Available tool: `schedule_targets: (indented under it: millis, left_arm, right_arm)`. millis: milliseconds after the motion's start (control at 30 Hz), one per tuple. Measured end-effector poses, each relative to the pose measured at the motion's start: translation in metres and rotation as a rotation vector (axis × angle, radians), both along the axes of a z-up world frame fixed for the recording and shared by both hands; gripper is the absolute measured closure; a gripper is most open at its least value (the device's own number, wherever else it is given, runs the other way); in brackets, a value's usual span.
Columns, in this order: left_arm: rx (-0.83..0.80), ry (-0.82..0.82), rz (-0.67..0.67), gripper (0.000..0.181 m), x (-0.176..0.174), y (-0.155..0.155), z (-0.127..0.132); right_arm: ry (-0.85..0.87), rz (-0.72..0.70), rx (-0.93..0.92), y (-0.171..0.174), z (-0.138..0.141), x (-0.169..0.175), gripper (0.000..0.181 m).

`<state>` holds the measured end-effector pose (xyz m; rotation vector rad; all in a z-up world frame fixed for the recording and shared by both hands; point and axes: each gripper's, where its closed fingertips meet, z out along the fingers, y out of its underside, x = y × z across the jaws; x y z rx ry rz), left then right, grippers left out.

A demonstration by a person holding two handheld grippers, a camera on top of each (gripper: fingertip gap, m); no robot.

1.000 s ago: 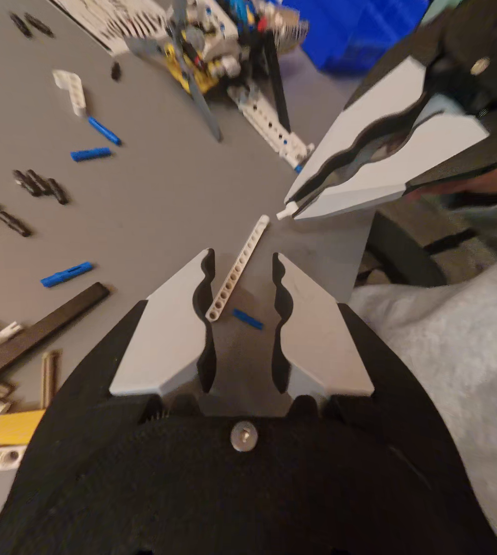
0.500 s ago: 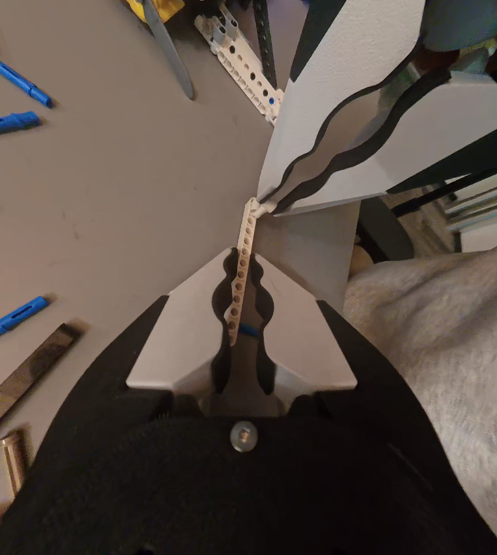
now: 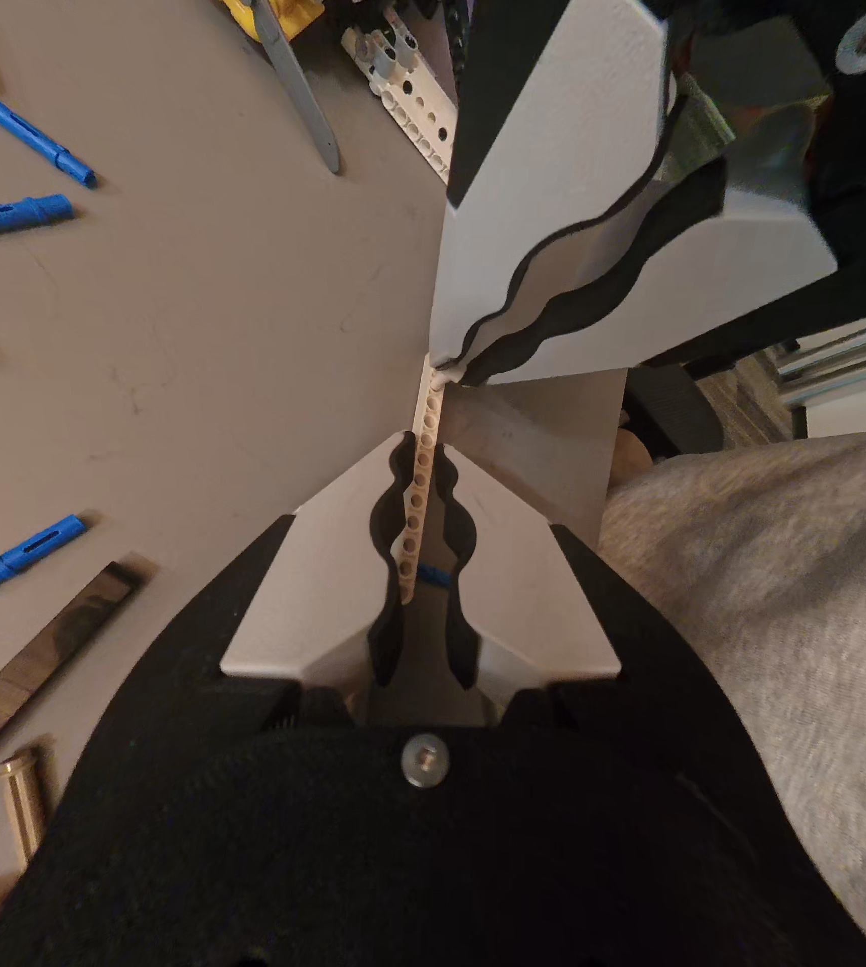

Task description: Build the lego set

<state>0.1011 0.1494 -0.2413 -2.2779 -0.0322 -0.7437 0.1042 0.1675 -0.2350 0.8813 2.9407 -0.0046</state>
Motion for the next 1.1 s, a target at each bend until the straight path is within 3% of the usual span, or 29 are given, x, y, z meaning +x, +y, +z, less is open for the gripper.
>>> schedule_targets:
  millis: [1100]
  left_arm:
    - [0.000,-0.017,0.012,0.178,-0.0006,-0.0001,0.0006]
  right_arm:
    - [-0.009,0.053,-0.055,-0.0026,-0.0016,-0.0012,0.176]
